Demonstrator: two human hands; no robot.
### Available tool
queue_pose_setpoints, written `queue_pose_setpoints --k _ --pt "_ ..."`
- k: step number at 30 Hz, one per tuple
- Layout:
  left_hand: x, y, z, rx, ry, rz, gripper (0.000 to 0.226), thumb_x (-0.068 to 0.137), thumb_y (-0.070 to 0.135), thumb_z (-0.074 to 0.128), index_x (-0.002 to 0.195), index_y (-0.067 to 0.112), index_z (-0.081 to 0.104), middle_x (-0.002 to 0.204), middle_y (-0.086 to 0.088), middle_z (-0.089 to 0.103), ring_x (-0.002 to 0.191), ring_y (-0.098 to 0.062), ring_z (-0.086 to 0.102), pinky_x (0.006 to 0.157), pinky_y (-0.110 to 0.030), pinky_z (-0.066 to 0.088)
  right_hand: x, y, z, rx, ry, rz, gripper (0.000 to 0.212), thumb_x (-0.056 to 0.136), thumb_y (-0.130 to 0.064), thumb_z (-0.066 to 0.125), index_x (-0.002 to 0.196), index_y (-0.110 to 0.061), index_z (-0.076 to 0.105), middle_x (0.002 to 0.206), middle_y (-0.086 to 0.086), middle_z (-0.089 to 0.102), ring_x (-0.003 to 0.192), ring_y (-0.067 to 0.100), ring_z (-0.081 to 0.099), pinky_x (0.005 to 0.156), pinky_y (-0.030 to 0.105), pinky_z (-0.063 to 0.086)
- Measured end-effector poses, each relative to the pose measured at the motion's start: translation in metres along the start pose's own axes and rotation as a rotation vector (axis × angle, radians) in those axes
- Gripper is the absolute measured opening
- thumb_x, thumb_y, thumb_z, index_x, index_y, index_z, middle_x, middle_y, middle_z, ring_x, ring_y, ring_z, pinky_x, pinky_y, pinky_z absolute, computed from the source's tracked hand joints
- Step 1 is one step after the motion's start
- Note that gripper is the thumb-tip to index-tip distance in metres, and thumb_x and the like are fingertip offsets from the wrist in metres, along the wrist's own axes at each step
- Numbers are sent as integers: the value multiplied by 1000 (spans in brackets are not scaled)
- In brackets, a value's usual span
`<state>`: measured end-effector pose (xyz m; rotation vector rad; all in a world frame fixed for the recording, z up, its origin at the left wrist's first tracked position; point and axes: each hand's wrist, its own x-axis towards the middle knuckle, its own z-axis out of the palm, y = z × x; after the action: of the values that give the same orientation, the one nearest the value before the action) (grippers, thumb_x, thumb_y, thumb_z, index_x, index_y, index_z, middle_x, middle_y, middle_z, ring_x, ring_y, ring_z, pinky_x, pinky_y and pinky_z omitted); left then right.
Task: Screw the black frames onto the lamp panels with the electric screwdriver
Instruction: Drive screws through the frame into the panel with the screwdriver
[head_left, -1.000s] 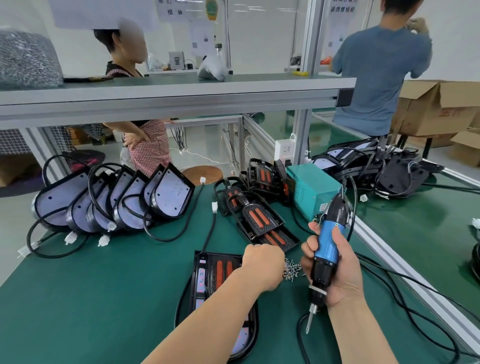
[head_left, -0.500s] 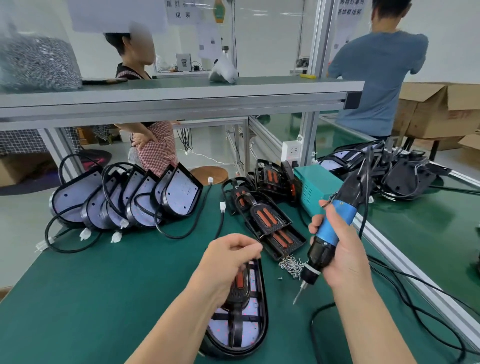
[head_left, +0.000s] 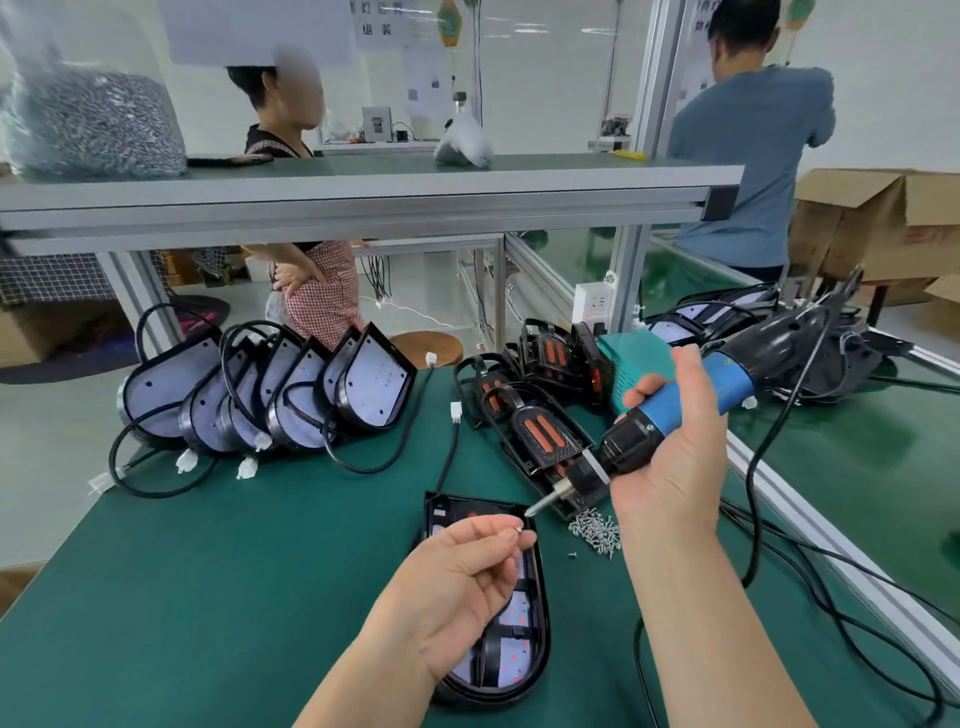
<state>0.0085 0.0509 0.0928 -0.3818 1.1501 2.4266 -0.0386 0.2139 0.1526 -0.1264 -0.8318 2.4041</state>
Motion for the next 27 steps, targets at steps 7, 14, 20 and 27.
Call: queue_pose_setpoints --k 7,14,20,27 --pt "-3 0 9 -97 -41 -44 9 73 -9 64 74 -3 71 81 -21 70 58 -15 62 53 -20 56 -4 6 1 -23 -5 -16 26 87 -33 74 105 -23 58 71 -2 57 62 13 55 59 20 49" --pt "-5 0 11 -137 -32 -49 10 69 -9 65 68 -4 73 80 -23 69 56 -17 62 53 -21 55 -4 4 0 -52 -6 -18 21 88 -35 74 100 -27 59 69 -3 57 62 13 55 59 20 48" --pt "-5 -5 10 -157 11 -26 11 67 -10 66 67 -4 75 82 -25 70 58 -18 62 53 -22 56 -7 4 0 -66 -24 -20 21 86 -35 75 99 -27 61 70 -2 57 61 13 55 58 20 49" --pt "-6 -13 11 -189 80 68 14 69 -11 65 83 -8 68 85 -27 70 64 -19 61 55 -21 57 -12 2 2 -87 -46 -52 15 85 -34 74 95 -29 63 69 -1 56 62 14 54 59 21 50"
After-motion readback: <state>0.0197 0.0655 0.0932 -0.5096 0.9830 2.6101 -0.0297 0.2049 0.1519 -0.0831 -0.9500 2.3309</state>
